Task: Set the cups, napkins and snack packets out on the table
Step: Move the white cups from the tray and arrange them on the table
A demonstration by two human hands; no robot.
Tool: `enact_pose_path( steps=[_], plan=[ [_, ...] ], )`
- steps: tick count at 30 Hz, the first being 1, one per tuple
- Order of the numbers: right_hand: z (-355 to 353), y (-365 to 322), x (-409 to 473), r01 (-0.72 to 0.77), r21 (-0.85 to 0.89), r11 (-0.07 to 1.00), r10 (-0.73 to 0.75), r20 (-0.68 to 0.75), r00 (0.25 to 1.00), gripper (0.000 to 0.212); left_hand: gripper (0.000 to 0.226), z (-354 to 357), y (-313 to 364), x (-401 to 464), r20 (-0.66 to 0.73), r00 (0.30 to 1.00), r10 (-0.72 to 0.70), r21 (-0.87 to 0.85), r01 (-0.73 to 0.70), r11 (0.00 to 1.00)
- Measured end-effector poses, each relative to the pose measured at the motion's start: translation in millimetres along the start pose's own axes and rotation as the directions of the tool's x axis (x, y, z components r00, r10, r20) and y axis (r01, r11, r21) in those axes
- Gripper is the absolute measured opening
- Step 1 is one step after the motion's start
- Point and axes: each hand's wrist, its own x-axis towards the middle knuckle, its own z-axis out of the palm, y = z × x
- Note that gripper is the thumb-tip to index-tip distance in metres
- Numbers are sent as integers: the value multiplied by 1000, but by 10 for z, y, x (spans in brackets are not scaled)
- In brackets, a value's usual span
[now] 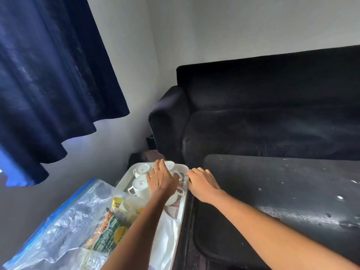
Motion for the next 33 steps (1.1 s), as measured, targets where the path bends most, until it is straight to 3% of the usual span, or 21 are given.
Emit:
enact_pose_path(
  steps=[6,14,18,24,27,33],
  plan=[
    [220,-60,268,-62,53,997,61,20,998,27,76,50,-32,293,171,985,-30,26,26,999],
    [359,-52,428,-100,87,991,99,17,995,25,78,180,-32,521,227,972,-57,1,58,998],
    [391,-34,432,-118,60,991,119,-19,993,10,60,184,-30,585,189,979,-79,41,73,997],
    [372,-31,438,-160,99,982,169,-82,982,24,72,193,-26,549,109,992,-62,68,55,996],
    [328,-24,423,-145,113,983,157,-106,982,29,71,150,-33,507,39,998,-53,14,52,999],
    [98,12,411,-137,176,975,175,-221,959,17,65,-3,49,362,-97,995,-39,-149,24,989]
  ],
)
